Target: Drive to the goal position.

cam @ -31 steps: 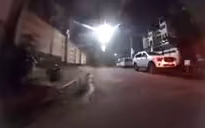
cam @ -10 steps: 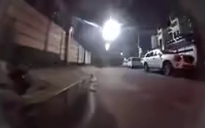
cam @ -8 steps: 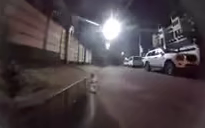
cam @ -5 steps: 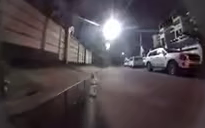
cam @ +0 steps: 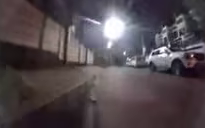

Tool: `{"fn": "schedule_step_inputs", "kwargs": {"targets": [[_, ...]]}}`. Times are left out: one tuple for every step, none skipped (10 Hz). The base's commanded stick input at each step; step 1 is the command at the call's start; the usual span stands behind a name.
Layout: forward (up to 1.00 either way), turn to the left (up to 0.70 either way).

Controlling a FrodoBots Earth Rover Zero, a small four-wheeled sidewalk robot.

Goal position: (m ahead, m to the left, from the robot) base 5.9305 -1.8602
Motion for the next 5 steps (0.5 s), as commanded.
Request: {"fn": "schedule_step_inputs", "kwargs": {"targets": [[0.7, -0.35], [0.7, -0.35], [0.7, -0.33], [0.7, -0.33], [0.7, -0.34]]}}
